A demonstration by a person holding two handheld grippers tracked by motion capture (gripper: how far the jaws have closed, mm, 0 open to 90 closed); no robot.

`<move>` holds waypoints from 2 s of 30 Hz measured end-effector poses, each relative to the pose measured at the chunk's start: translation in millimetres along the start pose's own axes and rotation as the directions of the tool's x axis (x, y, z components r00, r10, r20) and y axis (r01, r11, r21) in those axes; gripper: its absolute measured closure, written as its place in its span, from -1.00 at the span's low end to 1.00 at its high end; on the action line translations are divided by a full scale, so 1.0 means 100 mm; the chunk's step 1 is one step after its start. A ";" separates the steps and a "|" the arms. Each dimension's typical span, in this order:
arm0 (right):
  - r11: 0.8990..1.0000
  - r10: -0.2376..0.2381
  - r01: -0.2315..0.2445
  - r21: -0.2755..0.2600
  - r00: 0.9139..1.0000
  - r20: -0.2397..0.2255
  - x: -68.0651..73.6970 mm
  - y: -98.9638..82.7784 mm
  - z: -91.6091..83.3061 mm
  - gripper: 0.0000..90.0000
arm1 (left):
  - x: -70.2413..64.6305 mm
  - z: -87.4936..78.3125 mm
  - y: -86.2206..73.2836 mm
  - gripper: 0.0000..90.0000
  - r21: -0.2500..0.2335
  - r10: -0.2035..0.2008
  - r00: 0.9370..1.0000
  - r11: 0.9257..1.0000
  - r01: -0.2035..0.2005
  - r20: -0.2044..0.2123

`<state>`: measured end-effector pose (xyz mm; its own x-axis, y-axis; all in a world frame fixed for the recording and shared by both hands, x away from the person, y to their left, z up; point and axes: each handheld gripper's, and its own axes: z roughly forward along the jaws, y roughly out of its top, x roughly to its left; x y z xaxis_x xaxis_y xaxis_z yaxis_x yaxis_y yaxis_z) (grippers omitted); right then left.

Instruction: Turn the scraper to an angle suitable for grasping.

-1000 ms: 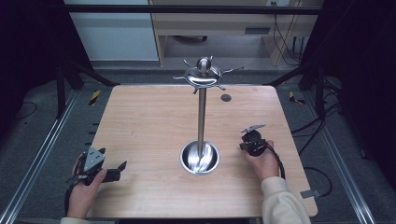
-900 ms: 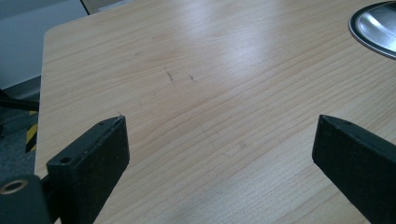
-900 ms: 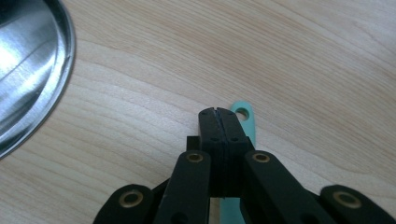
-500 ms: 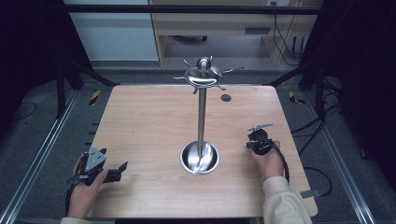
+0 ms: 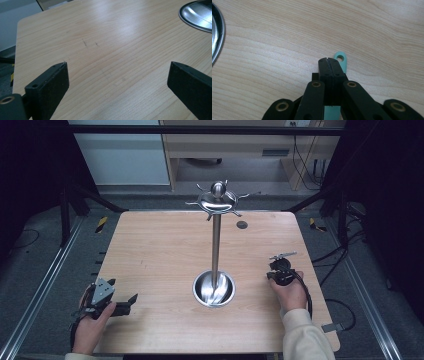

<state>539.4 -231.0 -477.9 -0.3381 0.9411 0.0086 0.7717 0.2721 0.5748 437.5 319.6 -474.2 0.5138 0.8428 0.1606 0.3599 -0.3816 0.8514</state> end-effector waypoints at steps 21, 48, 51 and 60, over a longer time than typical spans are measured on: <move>0.996 0.063 -0.063 -0.059 0.998 0.002 -0.11 -0.04 -0.23 0.99 | 0.01 0.01 -0.01 -0.92 0.010 -0.001 1.000 1.000 0.001 -0.010; 0.991 0.021 -0.022 0.131 1.000 0.014 -0.08 0.13 -0.15 0.38 | 0.00 0.00 -0.02 -0.92 0.019 0.012 1.000 1.000 -0.011 -0.012; 0.988 0.012 -0.016 0.157 1.000 0.026 -0.09 0.18 -0.13 0.37 | 0.00 0.00 -0.02 -0.92 0.019 0.014 1.000 1.000 -0.014 -0.013; 0.973 0.005 -0.008 0.231 1.000 0.013 -0.13 0.20 -0.01 0.36 | 0.00 -0.01 -0.03 -0.92 0.023 0.015 1.000 1.000 -0.015 -0.016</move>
<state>558.6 -237.8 -466.2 -0.3273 0.9449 0.0002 0.8777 0.3039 0.3706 436.1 321.0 -476.1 0.5063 0.8430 0.1817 0.3698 -0.4026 0.8374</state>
